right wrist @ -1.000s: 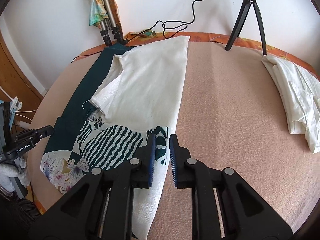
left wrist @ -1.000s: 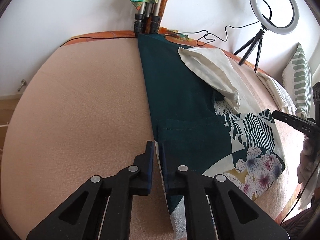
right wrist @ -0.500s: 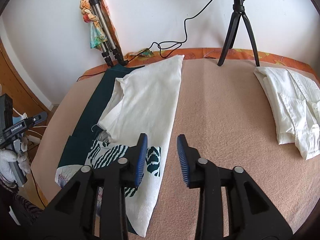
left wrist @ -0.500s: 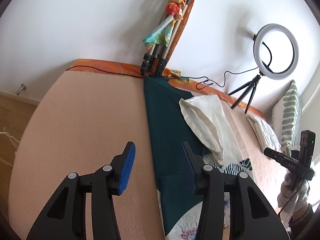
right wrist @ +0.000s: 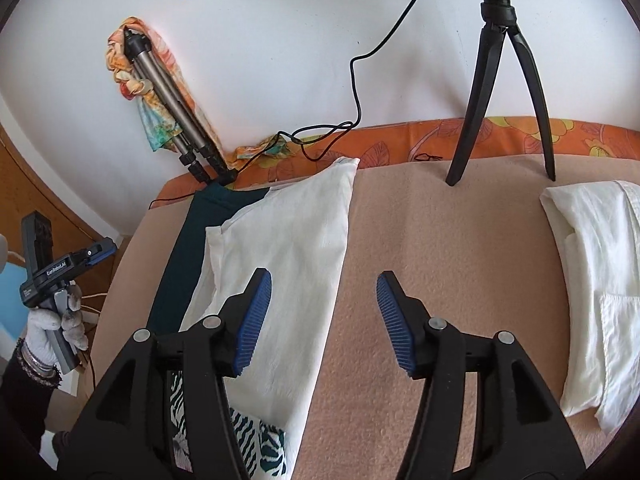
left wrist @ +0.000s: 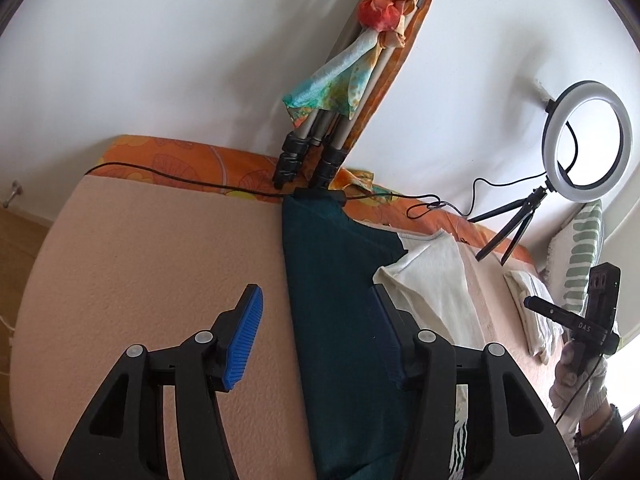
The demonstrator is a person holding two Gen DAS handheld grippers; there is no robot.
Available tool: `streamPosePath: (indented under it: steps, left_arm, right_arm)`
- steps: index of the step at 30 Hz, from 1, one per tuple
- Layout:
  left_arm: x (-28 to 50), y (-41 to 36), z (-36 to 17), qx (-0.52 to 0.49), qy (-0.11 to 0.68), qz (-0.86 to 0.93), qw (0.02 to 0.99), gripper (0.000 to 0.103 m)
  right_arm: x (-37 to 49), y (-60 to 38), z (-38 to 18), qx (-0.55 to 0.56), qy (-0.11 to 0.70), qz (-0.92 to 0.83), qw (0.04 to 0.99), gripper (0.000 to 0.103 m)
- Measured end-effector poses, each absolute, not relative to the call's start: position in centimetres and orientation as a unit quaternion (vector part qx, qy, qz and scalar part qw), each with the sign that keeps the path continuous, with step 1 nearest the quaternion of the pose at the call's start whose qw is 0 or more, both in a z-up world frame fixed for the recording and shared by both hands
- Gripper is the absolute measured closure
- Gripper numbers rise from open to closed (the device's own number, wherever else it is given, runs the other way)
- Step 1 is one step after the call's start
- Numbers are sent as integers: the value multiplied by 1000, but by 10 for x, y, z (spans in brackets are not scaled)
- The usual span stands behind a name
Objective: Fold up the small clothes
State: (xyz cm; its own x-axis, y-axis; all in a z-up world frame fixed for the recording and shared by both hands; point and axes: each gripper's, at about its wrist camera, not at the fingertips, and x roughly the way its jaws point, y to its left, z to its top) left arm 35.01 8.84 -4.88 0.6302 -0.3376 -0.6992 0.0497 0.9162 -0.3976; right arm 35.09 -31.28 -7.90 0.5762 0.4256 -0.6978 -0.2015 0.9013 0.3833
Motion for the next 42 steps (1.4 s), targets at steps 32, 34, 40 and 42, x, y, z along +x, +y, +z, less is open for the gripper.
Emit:
streamPosePath:
  steps: [32,34,40,42]
  left_arm:
    - [489,53,-125,-96,443,-127,882,88]
    - [489,52,-126,-103,439,-134,883,99]
    - [480,46,-114,-89,421,-146,891,101]
    - [475,45,-106,-90,415,-155,892,101]
  right_arm:
    - [507,-261,-145,77,454,226,858,87]
    - [507,-258,-145,71,454,226,859,93]
    - [501,-253,-126,52,438,230,868,97]
    - [497,-253,-115,46,433,240,868,97]
